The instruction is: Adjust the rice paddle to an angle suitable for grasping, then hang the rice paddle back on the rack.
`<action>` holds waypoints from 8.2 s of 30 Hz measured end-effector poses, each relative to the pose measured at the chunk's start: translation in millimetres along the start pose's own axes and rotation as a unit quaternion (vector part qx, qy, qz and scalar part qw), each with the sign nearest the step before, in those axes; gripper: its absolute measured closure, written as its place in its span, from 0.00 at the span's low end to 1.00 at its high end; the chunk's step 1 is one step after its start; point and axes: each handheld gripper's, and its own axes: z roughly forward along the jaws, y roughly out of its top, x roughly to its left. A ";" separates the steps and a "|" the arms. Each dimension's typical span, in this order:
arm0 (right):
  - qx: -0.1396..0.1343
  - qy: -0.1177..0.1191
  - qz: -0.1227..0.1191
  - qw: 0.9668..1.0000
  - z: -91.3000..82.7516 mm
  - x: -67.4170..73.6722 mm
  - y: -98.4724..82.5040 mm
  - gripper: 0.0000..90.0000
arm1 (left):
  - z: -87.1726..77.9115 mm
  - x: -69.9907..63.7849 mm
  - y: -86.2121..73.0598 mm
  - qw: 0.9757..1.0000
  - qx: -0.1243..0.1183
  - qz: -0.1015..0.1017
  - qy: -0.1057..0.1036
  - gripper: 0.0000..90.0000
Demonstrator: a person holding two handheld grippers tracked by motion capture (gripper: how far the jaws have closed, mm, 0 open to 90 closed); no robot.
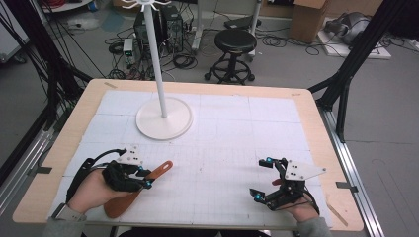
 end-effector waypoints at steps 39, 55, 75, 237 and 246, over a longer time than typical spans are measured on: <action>0.000 0.002 0.005 1.000 4.9 -3.5 0.6 0.02 | -66.5 4.5 -1.9 0.987 -0.156 -0.015 0.030 0.72; -0.012 0.002 0.008 1.000 3.8 -4.1 1.3 0.02 | -84.5 26.1 -0.9 0.979 -0.203 -0.029 -0.005 0.72; -0.021 0.007 0.008 1.000 3.4 -2.1 2.5 0.02 | -102.9 64.7 16.2 0.976 -0.213 -0.054 0.004 0.72; -0.028 0.012 0.019 0.999 -3.5 5.3 0.4 0.02 | -144.2 169.5 201.8 0.958 -0.276 -0.065 0.052 0.72; -0.030 0.010 0.017 0.999 -6.5 8.7 -0.5 0.02 | -145.9 149.5 202.5 0.953 -0.295 -0.021 0.071 0.36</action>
